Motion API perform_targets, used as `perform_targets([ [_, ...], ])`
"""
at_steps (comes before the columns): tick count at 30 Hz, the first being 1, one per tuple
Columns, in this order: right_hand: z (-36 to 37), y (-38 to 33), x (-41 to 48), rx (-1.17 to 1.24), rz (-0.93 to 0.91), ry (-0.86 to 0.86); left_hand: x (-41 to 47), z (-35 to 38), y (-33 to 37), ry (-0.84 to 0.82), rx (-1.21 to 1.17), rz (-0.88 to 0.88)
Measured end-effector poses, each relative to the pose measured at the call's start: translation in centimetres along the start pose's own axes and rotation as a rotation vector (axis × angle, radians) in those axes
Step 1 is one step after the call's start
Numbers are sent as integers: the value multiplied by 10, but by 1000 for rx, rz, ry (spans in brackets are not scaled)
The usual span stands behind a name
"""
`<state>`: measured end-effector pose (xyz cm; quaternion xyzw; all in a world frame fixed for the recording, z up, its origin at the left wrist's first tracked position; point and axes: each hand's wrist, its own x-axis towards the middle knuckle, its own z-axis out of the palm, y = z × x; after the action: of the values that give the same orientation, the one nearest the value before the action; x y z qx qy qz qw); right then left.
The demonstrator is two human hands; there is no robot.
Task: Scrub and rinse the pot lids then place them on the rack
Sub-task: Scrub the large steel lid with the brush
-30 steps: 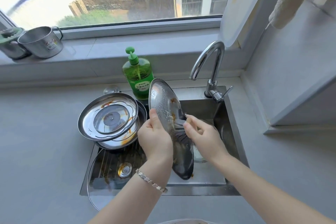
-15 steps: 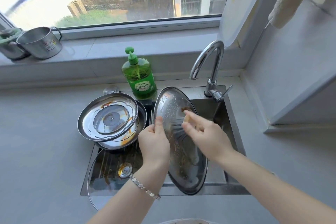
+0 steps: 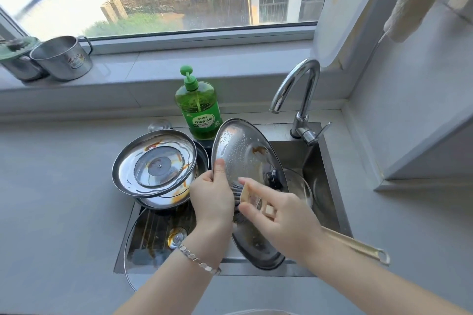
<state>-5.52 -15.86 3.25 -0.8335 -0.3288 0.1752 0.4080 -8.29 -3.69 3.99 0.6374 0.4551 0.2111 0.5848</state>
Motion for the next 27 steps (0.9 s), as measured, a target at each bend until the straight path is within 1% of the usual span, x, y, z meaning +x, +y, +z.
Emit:
perform_targets([
  [1, -3, 2, 2, -33, -10, 16, 0, -1, 0, -19, 9, 5],
  [2, -8, 11, 12, -20, 47, 59, -2, -2, 0, -47, 15, 13],
  [4, -24, 37, 43, 59, 251, 162, -7, -3, -1, -106, 29, 36],
  [5, -33, 48, 53, 85, 317, 203, -9, -3, -1, -127, 37, 45],
  [6, -37, 54, 55, 102, 332, 232, -10, -4, -1, -139, 38, 44],
  [8, -36, 48, 45, 90, 196, 179, -8, -6, -1, -160, 14, 34],
  [10, -28, 30, 27, 81, 44, 34, -5, -7, 1, -168, 21, 58],
  [11, -27, 32, 26, 66, 27, 23, -4, -7, 2, -170, 39, 87],
  [12, -29, 40, 31, 77, 55, 55, -4, -7, 3, -179, 59, 125],
  [14, -40, 62, 48, 179, 215, 170, -9, -6, 6, -213, 90, 214],
  [15, -45, 71, 50, 218, 242, 197, -12, -6, 7, -220, 101, 253],
  [16, -45, 72, 48, 220, 238, 212, -13, -5, 7, -218, 106, 276],
  [17, -40, 70, 44, 213, 189, 204, -13, -5, 7, -211, 103, 282],
  [18, -33, 60, 41, 223, 137, 188, -10, -6, 7, -199, 94, 277],
  [20, -27, 39, 32, 226, 74, 88, -5, -7, 7, -183, 80, 266],
  [21, -30, 40, 32, 196, 67, 99, -3, -9, 7, -190, 81, 274],
  [22, -36, 47, 40, 194, 105, 146, -4, -9, 7, -210, 89, 293],
  [24, -52, 66, 61, 252, 258, 255, -11, -9, 7, -259, 111, 338],
  [25, -55, 69, 65, 258, 287, 279, -13, -8, 6, -271, 117, 345],
  [26, -53, 66, 64, 230, 264, 273, -13, -6, 6, -270, 118, 337],
  [27, -48, 61, 60, 201, 200, 241, -11, -5, 5, -261, 114, 320],
])
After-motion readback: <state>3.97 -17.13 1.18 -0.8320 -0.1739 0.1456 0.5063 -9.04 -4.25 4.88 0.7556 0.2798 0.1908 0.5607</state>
